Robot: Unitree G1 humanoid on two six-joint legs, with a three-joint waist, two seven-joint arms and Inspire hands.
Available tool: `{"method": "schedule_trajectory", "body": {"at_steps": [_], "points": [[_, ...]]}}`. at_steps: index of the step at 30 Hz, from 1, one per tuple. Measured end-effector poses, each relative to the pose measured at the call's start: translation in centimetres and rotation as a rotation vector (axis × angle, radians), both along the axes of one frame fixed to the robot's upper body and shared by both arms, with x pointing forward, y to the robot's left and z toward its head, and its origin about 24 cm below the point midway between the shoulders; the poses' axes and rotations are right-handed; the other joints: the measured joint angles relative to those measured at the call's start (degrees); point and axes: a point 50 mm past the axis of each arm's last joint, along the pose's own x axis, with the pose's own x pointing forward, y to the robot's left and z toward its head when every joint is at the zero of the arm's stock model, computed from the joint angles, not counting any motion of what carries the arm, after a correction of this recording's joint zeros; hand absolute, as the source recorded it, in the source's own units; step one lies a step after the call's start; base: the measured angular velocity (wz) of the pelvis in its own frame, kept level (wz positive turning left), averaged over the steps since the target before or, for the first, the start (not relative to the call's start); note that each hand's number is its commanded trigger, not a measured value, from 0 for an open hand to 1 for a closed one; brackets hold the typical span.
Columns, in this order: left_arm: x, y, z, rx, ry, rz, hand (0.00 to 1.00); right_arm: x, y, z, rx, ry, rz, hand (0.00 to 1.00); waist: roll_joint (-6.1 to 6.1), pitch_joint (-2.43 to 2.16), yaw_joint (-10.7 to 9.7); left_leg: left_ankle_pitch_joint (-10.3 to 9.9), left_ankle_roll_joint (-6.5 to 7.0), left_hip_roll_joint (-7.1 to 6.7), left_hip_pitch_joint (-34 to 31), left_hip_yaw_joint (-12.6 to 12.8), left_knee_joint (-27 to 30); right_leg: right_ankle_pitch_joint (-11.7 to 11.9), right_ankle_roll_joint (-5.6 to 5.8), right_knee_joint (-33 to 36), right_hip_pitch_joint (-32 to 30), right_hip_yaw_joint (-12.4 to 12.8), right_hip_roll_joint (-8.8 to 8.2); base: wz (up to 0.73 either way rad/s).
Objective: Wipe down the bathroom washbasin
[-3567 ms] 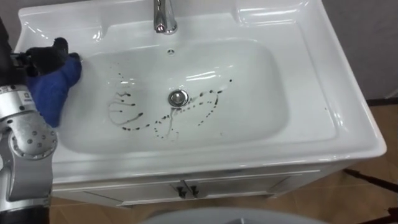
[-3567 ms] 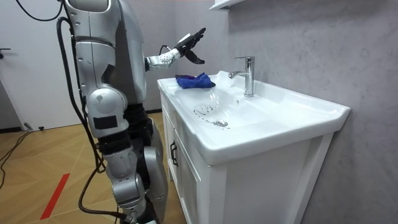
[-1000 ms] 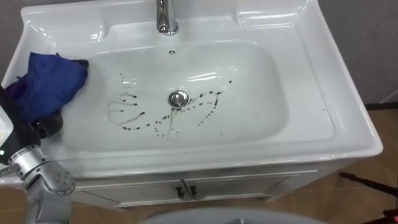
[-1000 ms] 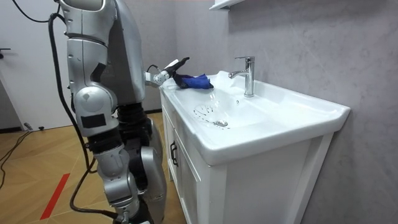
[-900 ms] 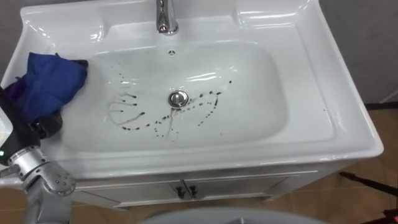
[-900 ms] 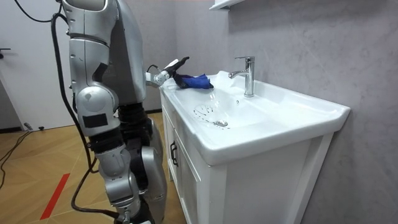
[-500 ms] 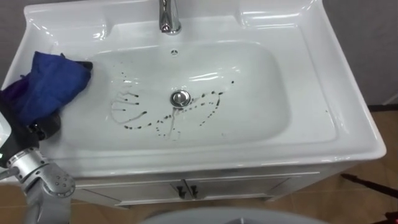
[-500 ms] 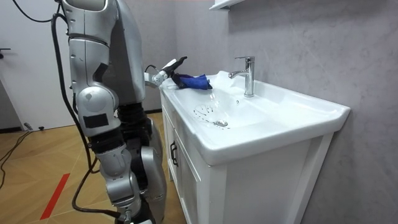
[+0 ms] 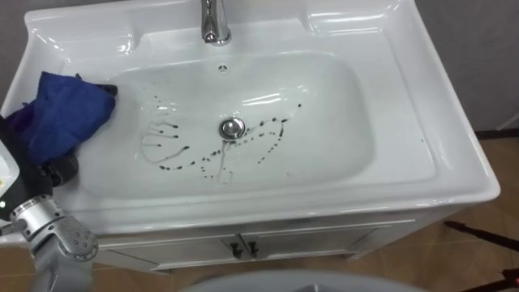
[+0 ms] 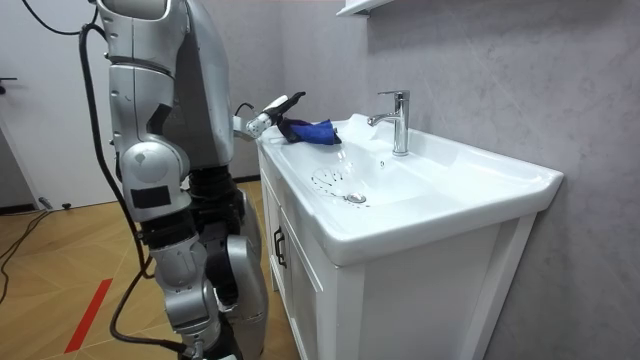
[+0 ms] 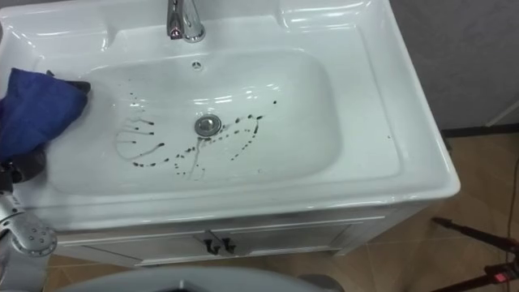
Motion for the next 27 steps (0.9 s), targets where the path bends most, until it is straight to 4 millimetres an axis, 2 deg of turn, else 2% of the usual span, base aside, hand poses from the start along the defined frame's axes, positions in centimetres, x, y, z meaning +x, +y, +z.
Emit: {"method": "schedule_trajectory", "body": {"at_steps": [14,16,27], "points": [[0.5,-1.1,-0.4,-0.015,0.012,-0.05,0.0,-0.2,0.0,0.0,-0.002,0.005,-0.004,0.0,-0.27,0.06,-1.2,0.0,0.0,0.04,0.1,0.4,0.1,0.0,0.0,-0.1,-0.1,0.4,0.07,-0.01],[0.5,-1.0,-0.5,-0.019,0.022,-0.049,0.0,-0.3,0.0,0.0,-0.003,0.01,0.0,0.0,-0.36,0.09,-1.2,0.0,0.0,0.09,0.4,0.6,0.1,0.0,0.0,-0.1,0.0,1.2,0.21,-0.09],[-0.5,-0.9,-3.2,-0.12,0.23,-0.062,0.0,-0.1,-0.7,0.2,-0.017,0.027,0.039,0.0,-0.44,0.02,-1.8,0.0,0.01,0.11,0.6,0.8,0.2,0.0,0.0,0.6,-0.1,1.5,0.19,-0.01]]}}
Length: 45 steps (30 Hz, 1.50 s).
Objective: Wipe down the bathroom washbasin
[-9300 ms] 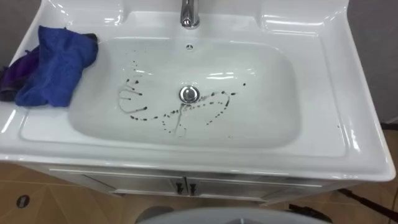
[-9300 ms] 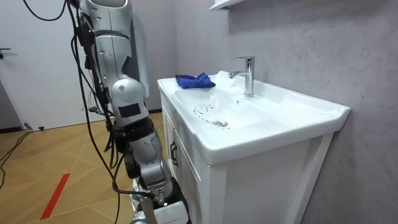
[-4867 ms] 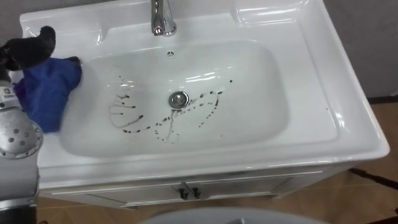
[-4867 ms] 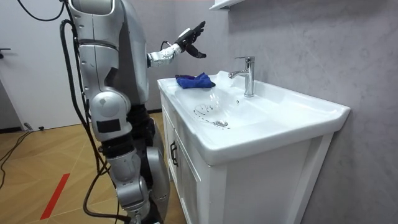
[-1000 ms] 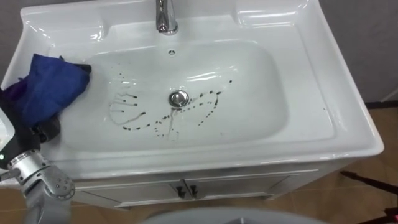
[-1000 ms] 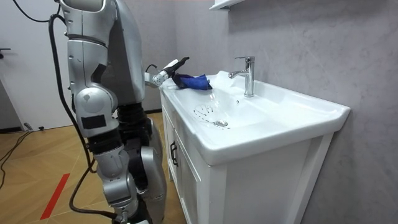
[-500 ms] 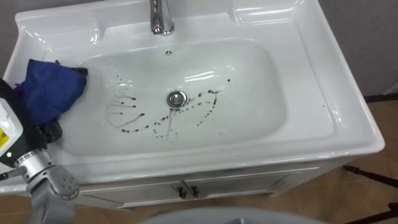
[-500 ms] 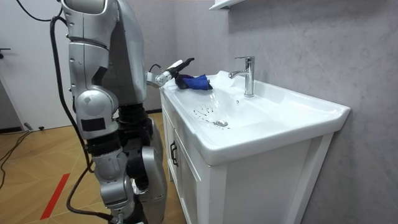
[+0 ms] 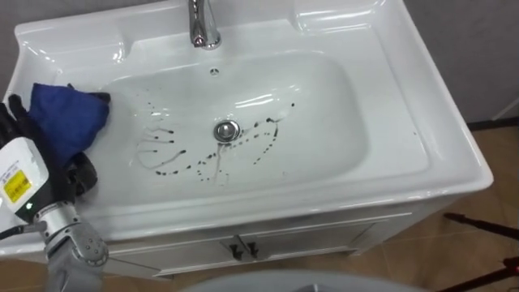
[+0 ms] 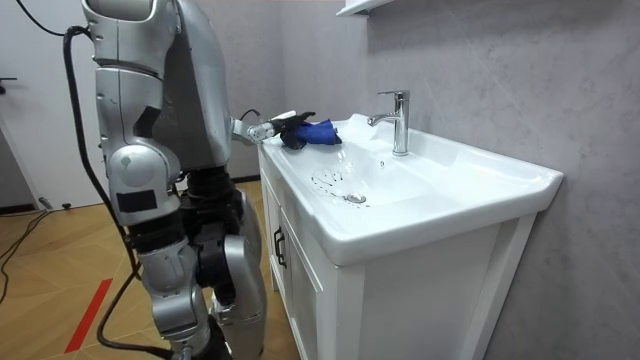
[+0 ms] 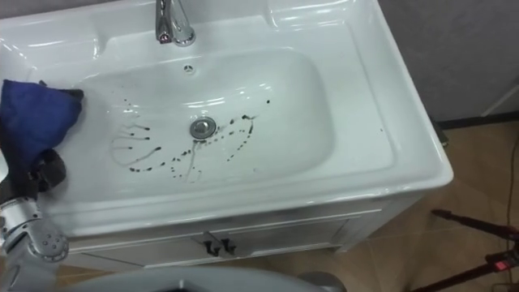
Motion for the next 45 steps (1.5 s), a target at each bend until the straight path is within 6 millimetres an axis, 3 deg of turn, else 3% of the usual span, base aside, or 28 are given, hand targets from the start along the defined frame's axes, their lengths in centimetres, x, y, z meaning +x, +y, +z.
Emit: {"method": "schedule_trajectory", "body": {"at_steps": [5,12,13,14,22,29,33,41,45], "points": [[-0.2,0.2,-0.4,-0.031,0.034,0.003,0.0,-0.4,-0.2,0.1,-0.003,0.015,-0.03,0.0,-0.11,-0.05,-0.3,0.0,0.0,0.01,0.4,0.3,-0.1,0.0,-0.03,0.3,0.0,0.2,0.02,-0.04],[-0.1,0.6,-0.6,-0.057,0.049,0.015,0.0,-1.0,-0.4,0.2,-0.012,0.018,-0.066,0.0,-0.53,-0.49,-0.3,0.2,-0.07,0.03,0.8,0.4,-0.1,0.0,-0.11,0.6,0.1,0.5,0.04,-0.02],[-0.1,0.7,-0.6,-0.058,0.05,0.017,0.27,-1.0,-0.4,0.2,-0.013,0.018,-0.069,0.0,-0.55,-0.51,-0.3,0.2,-0.08,0.03,0.9,0.4,-0.1,0.0,-0.13,0.7,0.1,0.5,0.05,0.0],[0.0,0.7,-0.6,-0.06,0.052,0.019,1.0,-1.0,-0.5,0.3,-0.016,0.02,-0.083,0.0,-0.59,-0.53,-0.3,0.3,-0.08,0.04,0.9,0.4,-0.1,0.1,-0.18,0.7,0.1,0.6,0.08,0.0],[-0.2,1.3,-0.8,-0.078,0.08,0.037,1.0,-1.3,-1.0,0.5,-0.039,-0.001,-0.142,0.0,-0.36,-0.61,-0.1,0.5,-0.35,0.57,1.7,1.0,-0.3,0.3,-0.62,0.7,0.2,1.8,0.77,-0.07],[1.7,2.3,0.5,-0.084,0.036,0.05,1.0,-0.7,-1.2,0.6,-0.055,-0.025,-0.152,0.0,-0.08,-0.64,0.9,0.6,-0.61,1.02,1.7,1.0,-0.3,0.3,-1.04,1.3,-0.1,2.1,1.23,-0.01],[2.8,3.7,1.6,-0.056,0.058,0.062,1.0,-0.4,-1.2,0.5,-0.067,-0.025,-0.153,0.0,0.03,-0.64,0.4,0.4,-0.77,1.13,0.8,0.8,-0.1,0.4,-1.14,1.3,-0.4,1.9,1.32,0.0],[2.7,4.2,1.7,-0.057,0.094,0.086,1.0,-0.6,-1.3,0.5,-0.085,-0.017,-0.152,0.0,1.41,-0.71,-0.2,0.4,-0.77,1.03,0.4,0.9,-0.1,0.4,-1.14,1.2,-0.9,1.9,1.19,0.0],[2.6,4.5,1.7,-0.061,0.105,0.1,1.0,-0.2,-1.3,0.5,-0.087,-0.029,-0.149,0.0,1.48,-0.67,-0.8,0.4,-0.77,0.97,0.6,0.9,-0.1,-0.1,-1.18,1.2,-1.0,2.0,1.11,0.0]]}}
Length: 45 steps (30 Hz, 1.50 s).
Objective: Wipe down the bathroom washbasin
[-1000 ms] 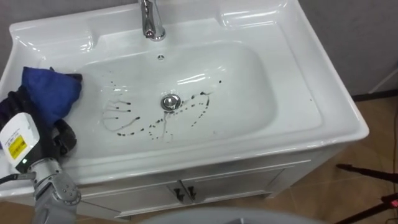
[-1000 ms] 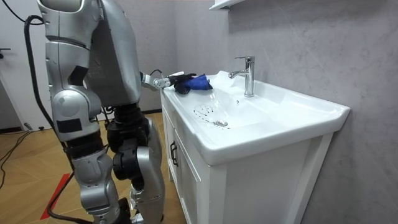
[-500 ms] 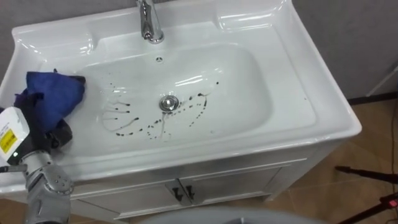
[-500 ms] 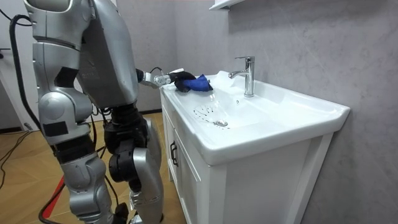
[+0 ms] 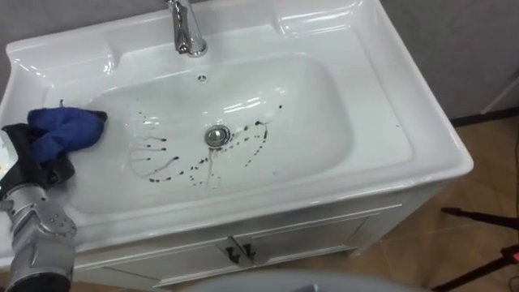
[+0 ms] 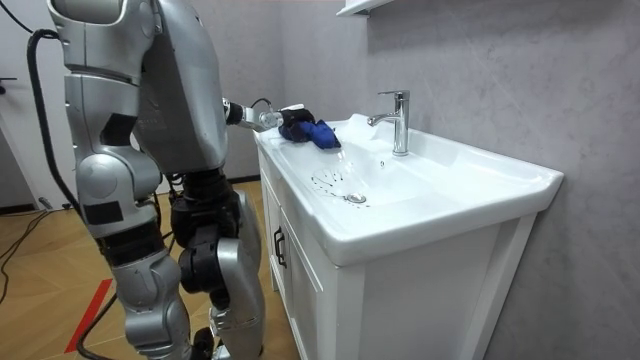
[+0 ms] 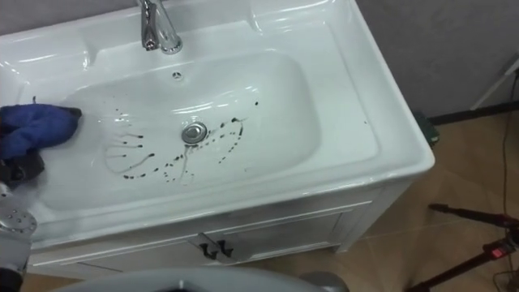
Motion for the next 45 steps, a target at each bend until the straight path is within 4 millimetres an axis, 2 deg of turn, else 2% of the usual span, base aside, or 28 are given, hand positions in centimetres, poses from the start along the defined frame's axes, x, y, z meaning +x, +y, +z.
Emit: {"method": "schedule_trajectory", "body": {"at_steps": [17,19,21,23,27,29,34,38,41,45], "points": [[0.9,0.0,1.4,0.019,-0.036,-0.022,1.0,0.4,0.2,-0.1,0.005,-0.009,-0.001,0.0,-1.88,0.47,0.8,0.0,0.0,0.04,-0.3,0.0,0.6,-0.1,0.01,0.0,0.0,-0.1,0.01,0.01],[1.1,-0.1,1.9,0.024,-0.046,-0.027,1.0,0.4,0.4,-0.2,0.01,-0.011,-0.002,0.0,-1.83,0.5,1.0,0.0,0.0,0.09,-0.7,0.0,1.1,-0.1,0.0,0.0,-0.1,-0.1,0.01,0.02],[1.8,-0.5,3.1,0.054,-0.088,-0.048,1.0,0.5,0.6,-0.3,0.014,-0.016,-0.007,0.0,-1.81,0.88,1.2,0.0,-0.01,0.16,-0.9,-0.1,1.2,0.0,-0.03,-0.2,-0.1,-0.3,0.07,0.05],[2.3,-0.8,4.1,0.102,-0.116,-0.077,1.0,0.6,0.5,-0.3,0.005,-0.017,-0.005,0.0,-1.72,0.92,1.3,0.0,-0.04,0.16,-1.1,-0.3,1.1,0.1,0.01,-0.7,0.0,-0.4,0.15,0.04],[3.2,-1.8,5.7,0.209,-0.174,-0.133,1.0,0.5,0.8,-0.4,0.005,0.004,0.028,0.0,-1.01,0.92,0.1,-0.1,-0.03,0.01,-1.6,-1.0,1.1,0.3,0.14,-1.0,-0.1,-1.0,0.03,0.08],[3.4,-2.3,5.9,0.234,-0.18,-0.159,1.0,0.4,0.9,-0.5,0.008,0.011,0.037,0.0,-0.75,0.75,-0.3,-0.1,-0.03,0.0,-1.6,-1.0,1.1,0.4,0.13,-1.1,0.0,-1.1,0.01,0.0],[4.2,-4.0,6.7,0.261,-0.221,-0.229,1.0,0.5,1.1,-0.5,0.012,0.016,0.07,0.0,0.0,1.04,-0.9,-0.1,-0.03,0.03,-1.3,-0.9,1.1,0.4,0.1,-1.0,0.0,-1.0,0.02,-0.03],[4.6,-5.1,7.0,0.292,-0.231,-0.278,1.0,0.4,1.3,-0.6,0.02,0.022,0.09,0.0,-0.1,1.13,-1.7,-0.1,-0.03,0.03,-1.2,-0.8,1.1,0.4,0.09,-1.2,0.1,-0.9,0.02,-0.01],[4.9,-6.0,7.4,0.294,-0.263,-0.326,1.0,0.4,1.5,-0.7,0.024,0.02,0.101,0.0,-0.38,1.28,-1.7,-0.1,-0.03,0.02,-1.2,-0.8,1.1,0.4,0.09,-1.2,0.1,-0.8,0.02,0.0],[5.1,-6.5,7.4,0.289,-0.272,-0.358,1.0,0.4,1.6,-0.7,0.027,0.016,0.104,0.0,-0.46,1.26,-1.7,-0.1,-0.03,0.02,-1.1,-0.7,1.1,0.4,0.1,-1.3,0.1,-0.5,0.08,-0.02]]}}
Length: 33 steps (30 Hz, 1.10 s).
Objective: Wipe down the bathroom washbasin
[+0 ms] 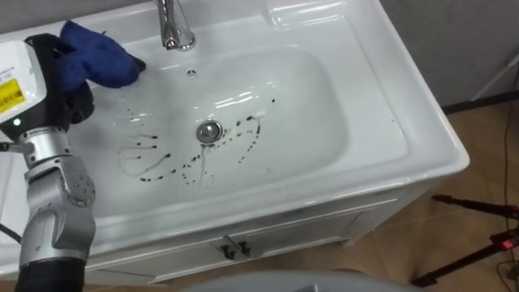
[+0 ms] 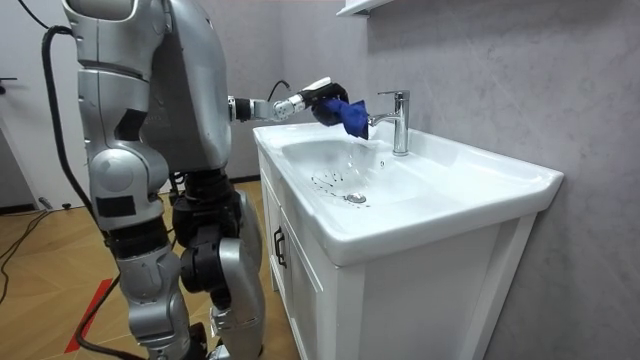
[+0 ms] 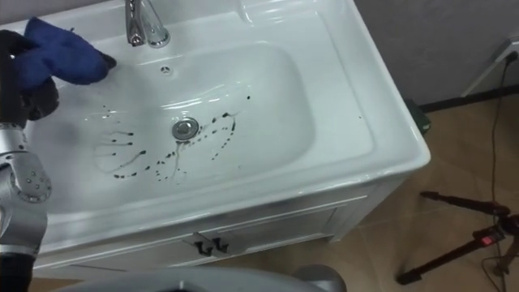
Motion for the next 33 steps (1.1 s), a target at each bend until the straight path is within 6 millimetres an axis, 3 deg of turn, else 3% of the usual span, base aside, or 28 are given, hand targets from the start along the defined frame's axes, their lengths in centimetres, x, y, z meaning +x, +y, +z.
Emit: {"method": "schedule_trajectory", "body": {"at_steps": [8,15,20,24,27,33], "points": [[0.2,-0.8,-0.6,0.013,0.035,-0.033,1.0,0.1,0.2,-0.1,-0.005,0.008,0.0,0.0,-0.23,0.05,-0.3,0.0,0.0,-0.01,0.0,0.0,0.0,0.0,0.0,0.3,0.0,-0.2,-0.07,0.0],[-0.6,-1.9,-3.1,0.055,0.21,-0.08,1.0,0.5,0.5,-0.2,0.009,0.01,-0.002,0.0,-0.39,-0.21,-0.6,0.0,0.0,0.02,-0.5,0.0,0.1,0.0,0.0,0.1,-0.1,-0.5,-0.06,0.03],[-2.4,-1.0,-6.4,0.054,0.44,-0.029,1.0,0.4,0.6,-0.2,0.036,0.028,0.0,0.0,-0.45,-0.5,-0.3,0.0,-0.02,0.06,0.5,0.4,-1.2,0.3,0.01,0.2,0.1,0.1,0.16,-0.06],[-3.6,-0.1,-8.5,0.029,0.593,0.023,1.0,0.9,0.6,-0.2,0.041,0.027,0.017,0.0,-1.12,-0.38,-0.3,0.0,-0.01,0.04,0.5,0.7,-1.1,0.2,0.04,0.5,-0.1,0.3,0.11,-0.03],[-3.8,-0.1,-8.8,0.041,0.624,0.021,1.0,1.1,0.5,-0.2,0.036,0.028,0.028,0.0,-1.55,-0.38,-0.2,0.0,-0.01,0.05,0.5,0.7,-1.1,0.2,0.04,0.4,-0.1,0.3,0.1,0.0],[-3.9,-0.1,-9.3,0.057,0.682,0.01,1.0,1.8,0.4,-0.1,0.024,0.01,0.039,0.0,-1.12,-0.46,-0.2,0.0,-0.01,0.05,1.1,0.9,-1.0,0.2,0.01,0.6,0.1,0.8,0.12,-0.04]]}}
